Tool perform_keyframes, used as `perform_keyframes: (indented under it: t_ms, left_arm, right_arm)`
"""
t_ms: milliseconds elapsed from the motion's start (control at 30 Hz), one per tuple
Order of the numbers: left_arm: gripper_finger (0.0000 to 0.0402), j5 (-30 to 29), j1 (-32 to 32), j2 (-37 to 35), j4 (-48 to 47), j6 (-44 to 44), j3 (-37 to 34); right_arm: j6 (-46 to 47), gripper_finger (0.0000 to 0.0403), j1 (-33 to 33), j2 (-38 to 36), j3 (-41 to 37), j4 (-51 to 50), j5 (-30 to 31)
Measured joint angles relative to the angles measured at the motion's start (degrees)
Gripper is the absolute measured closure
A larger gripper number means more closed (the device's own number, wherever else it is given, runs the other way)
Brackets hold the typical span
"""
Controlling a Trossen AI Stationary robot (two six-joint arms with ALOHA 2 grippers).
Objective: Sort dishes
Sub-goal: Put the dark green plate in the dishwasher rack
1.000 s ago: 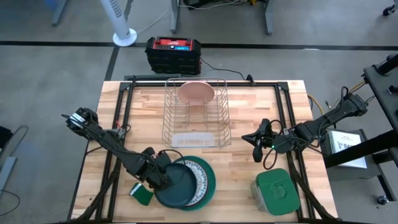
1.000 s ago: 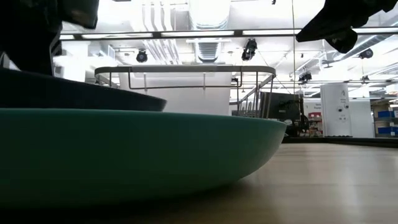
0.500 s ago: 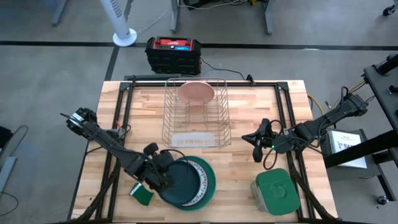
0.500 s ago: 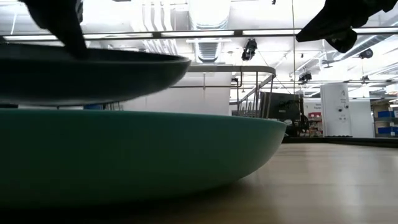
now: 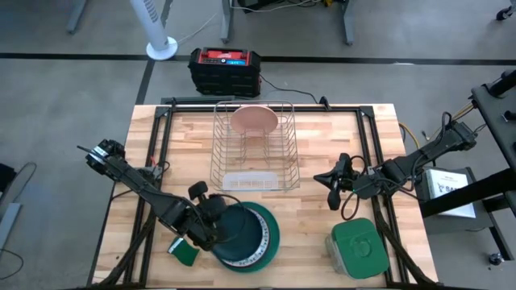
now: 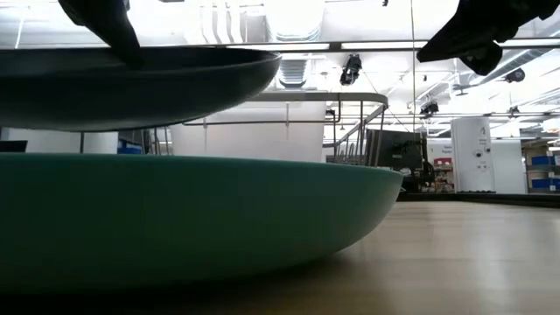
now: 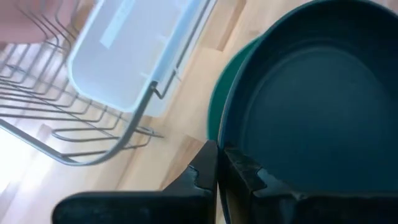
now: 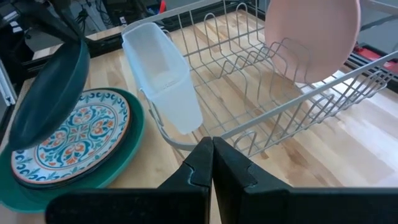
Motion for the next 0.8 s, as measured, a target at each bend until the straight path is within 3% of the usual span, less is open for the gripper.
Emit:
perform_keyframes:
  t_ms: [367,800]
  left_arm:
    - [0.04,-3.64,-0.28,0.0,-0.58,2.21,0.68]
    - [0.04,-13.53,-3.3,0.0,-3.24,14.11,12.34]
  right_arm:
    - [0.0,0.0403,0.0,0.0,-0.07,0.03,0.06]
    - [-0.72,0.0403,0.0,0.0,-0.07,0.04,0.06]
